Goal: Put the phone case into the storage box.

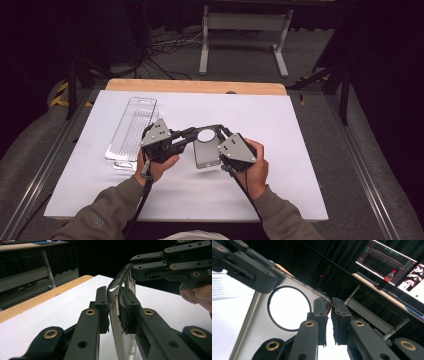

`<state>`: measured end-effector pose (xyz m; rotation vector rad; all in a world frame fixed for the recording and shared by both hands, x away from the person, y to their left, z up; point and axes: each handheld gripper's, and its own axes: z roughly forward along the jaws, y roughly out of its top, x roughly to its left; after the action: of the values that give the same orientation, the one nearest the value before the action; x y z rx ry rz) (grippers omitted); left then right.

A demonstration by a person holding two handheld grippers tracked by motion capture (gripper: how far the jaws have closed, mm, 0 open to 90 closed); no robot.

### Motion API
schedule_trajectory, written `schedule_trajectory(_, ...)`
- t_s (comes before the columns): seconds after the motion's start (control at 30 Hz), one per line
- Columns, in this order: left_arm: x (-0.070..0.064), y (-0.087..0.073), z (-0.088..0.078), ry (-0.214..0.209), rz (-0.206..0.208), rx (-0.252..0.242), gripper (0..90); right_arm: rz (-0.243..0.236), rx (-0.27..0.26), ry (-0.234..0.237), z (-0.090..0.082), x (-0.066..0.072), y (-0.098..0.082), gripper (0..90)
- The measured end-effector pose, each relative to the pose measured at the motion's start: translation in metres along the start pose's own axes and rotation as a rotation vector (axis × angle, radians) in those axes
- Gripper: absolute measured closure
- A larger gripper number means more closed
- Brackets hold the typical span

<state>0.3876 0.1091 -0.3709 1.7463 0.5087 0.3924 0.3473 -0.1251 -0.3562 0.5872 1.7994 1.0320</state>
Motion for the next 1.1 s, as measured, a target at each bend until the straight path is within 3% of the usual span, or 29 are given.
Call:
schedule_trajectory(0.53, 0.004, 0.001, -0.007, 0.019, 0.047, -0.003, 80.5, 0.013, -0.013, 0.030, -0.003, 0.003, 0.002, 81.4)
schedule_trajectory(1.1, 0.005, 0.002, -0.012, 0.009, 0.051, -0.010, 80.6, 0.039, -0.033, 0.068, -0.005, 0.003, 0.002, 78.9)
